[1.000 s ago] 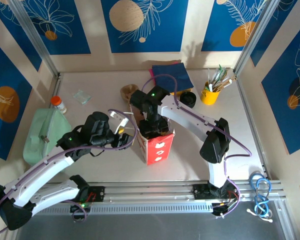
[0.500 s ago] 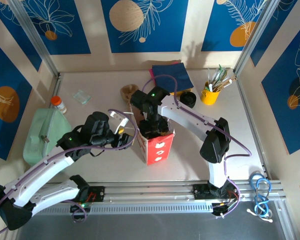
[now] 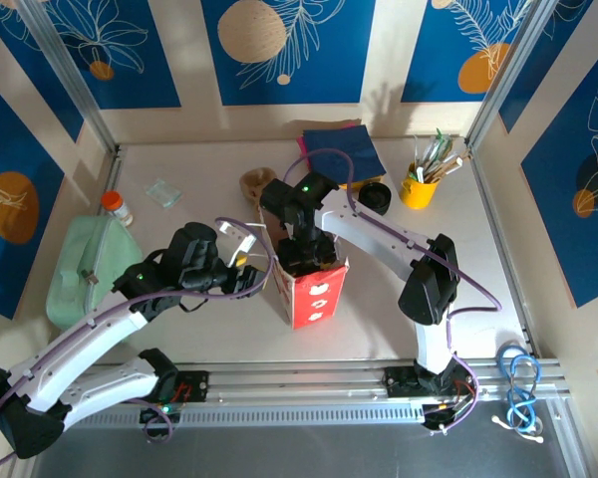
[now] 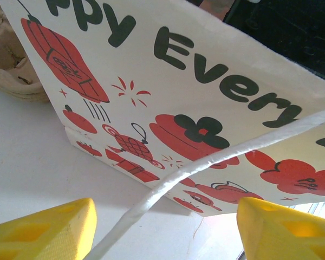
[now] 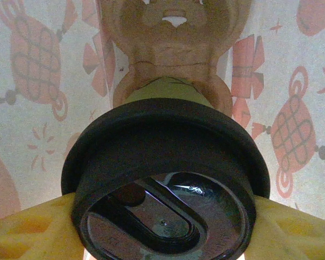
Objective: Pack the takeout coffee
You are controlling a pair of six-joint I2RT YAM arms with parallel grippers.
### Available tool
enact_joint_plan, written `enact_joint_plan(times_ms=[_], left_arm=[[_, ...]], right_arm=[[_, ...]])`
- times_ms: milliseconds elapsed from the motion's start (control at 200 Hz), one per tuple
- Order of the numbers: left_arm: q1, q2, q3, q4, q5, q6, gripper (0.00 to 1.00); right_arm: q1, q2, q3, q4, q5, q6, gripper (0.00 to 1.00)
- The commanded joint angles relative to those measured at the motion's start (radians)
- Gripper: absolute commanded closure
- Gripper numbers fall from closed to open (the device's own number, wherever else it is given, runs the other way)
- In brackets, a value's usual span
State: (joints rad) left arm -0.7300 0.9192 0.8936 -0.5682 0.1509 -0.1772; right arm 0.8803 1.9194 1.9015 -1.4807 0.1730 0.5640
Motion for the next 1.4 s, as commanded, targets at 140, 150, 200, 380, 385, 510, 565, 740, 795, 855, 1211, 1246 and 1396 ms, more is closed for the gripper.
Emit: enact_joint_plan(times_ms=[140, 150, 200, 380, 385, 510, 565, 740, 795, 855, 1211, 1246, 1396], left_arm=[[-0.010, 0.009, 0.006, -0.019, -0.009, 0.006, 0.31], [-0.010, 0.010, 0.005, -0.019, -0.010, 0.005, 0.31], [-0.010, 0.009, 0.006, -0.021, -0.010, 0.005, 0.31], [-0.009, 0.008, 0.004, -0.021, -0.011, 0.005, 0.31], [-0.009, 0.008, 0.004, -0.021, -0.011, 0.005, 0.31], [-0.009, 0.007, 0.002, -0.019, -0.011, 0.006, 0.31], [-0.010, 0.009, 0.003, -0.018, -0.011, 0.005, 0.31], [-0.010, 0.003, 0.001, -0.022, -0.011, 0.003, 0.31], [-0.010, -0.001, 0.000, -0.023, -0.013, 0.002, 0.31], [-0.009, -0.006, -0.002, -0.022, -0.013, 0.002, 0.31], [-0.011, -0.009, -0.004, -0.024, -0.011, -0.002, 0.31], [-0.010, -0.010, -0.004, -0.024, -0.012, -0.002, 0.31], [-0.010, -0.008, -0.004, -0.024, -0.011, -0.002, 0.31]], right_arm=[[-0.003, -0.008, -0.006, -0.030, -0.032, -0.011, 0.50], [-0.003, -0.008, -0.006, -0.030, -0.032, -0.011, 0.50], [-0.005, -0.010, -0.004, -0.040, -0.034, -0.007, 0.49], [0.003, -0.008, 0.011, -0.076, -0.040, -0.006, 0.50], [0.003, -0.009, 0.011, -0.077, -0.040, -0.006, 0.50], [0.006, -0.011, 0.013, -0.082, -0.043, -0.003, 0.50], [0.009, -0.012, 0.011, -0.081, -0.043, -0.003, 0.50], [0.009, -0.014, -0.010, -0.057, -0.046, 0.002, 0.50], [0.007, -0.015, -0.020, -0.045, -0.051, 0.000, 0.50], [0.006, -0.014, -0.029, -0.037, -0.052, 0.002, 0.50], [-0.001, -0.011, -0.071, 0.004, -0.049, -0.006, 0.50], [-0.001, -0.011, -0.074, 0.006, -0.049, -0.006, 0.50], [-0.003, -0.014, -0.084, 0.020, -0.052, -0.006, 0.49]])
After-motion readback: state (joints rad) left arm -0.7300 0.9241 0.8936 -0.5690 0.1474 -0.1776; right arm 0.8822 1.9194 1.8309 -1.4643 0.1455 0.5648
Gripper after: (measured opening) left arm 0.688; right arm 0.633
